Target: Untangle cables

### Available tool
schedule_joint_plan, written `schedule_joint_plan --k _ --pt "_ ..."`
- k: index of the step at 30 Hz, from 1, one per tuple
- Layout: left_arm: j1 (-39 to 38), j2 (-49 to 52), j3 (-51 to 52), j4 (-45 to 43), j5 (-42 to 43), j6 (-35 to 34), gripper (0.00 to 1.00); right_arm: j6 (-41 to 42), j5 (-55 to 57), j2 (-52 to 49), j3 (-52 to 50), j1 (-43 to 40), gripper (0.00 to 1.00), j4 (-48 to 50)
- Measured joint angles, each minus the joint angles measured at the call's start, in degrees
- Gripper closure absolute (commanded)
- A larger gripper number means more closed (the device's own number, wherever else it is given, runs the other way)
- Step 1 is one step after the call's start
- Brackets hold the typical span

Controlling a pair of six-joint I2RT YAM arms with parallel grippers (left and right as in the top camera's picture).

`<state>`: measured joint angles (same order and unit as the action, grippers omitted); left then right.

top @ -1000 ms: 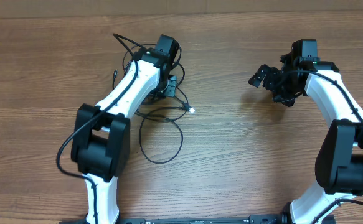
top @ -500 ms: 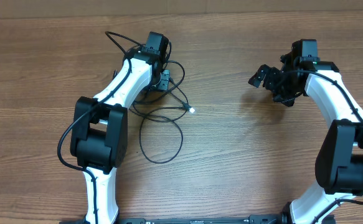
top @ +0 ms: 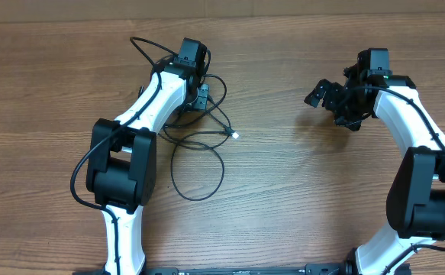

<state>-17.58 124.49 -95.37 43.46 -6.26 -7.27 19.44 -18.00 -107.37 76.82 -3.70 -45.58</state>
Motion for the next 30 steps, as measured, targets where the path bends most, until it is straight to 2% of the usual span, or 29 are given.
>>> schedule_joint_plan --k 3,5,8,24,29,30 --pt "0.00 0.00 0.00 -0.07 0.00 0.00 0.78 -0.02 0.00 0.00 0.00 -0.02 0.00 0.00" --pt "0.00 0.00 0.00 -0.07 -0.02 0.07 0.87 -0.02 0.02 0.00 0.00 -0.02 0.00 -0.02" --pt "0.00 0.00 0.00 0.22 -0.02 0.26 0.90 -0.07 0.00 0.00 0.00 0.00 0.00 0.02" --pt "0.00 0.00 0.35 0.70 -0.04 0.26 0.87 -0.04 0.00 0.00 0.00 -0.02 0.00 -0.04" --pt "0.00 0.02 1.22 -0.37 -1.49 0.26 0.84 -0.04 0.00 0.00 0.00 -0.02 0.00 -0.02" --pt "0.00 0.02 1.51 -0.63 -1.62 0.26 0.81 -0.02 0.00 0.00 0.00 -0.02 0.00 0.00"
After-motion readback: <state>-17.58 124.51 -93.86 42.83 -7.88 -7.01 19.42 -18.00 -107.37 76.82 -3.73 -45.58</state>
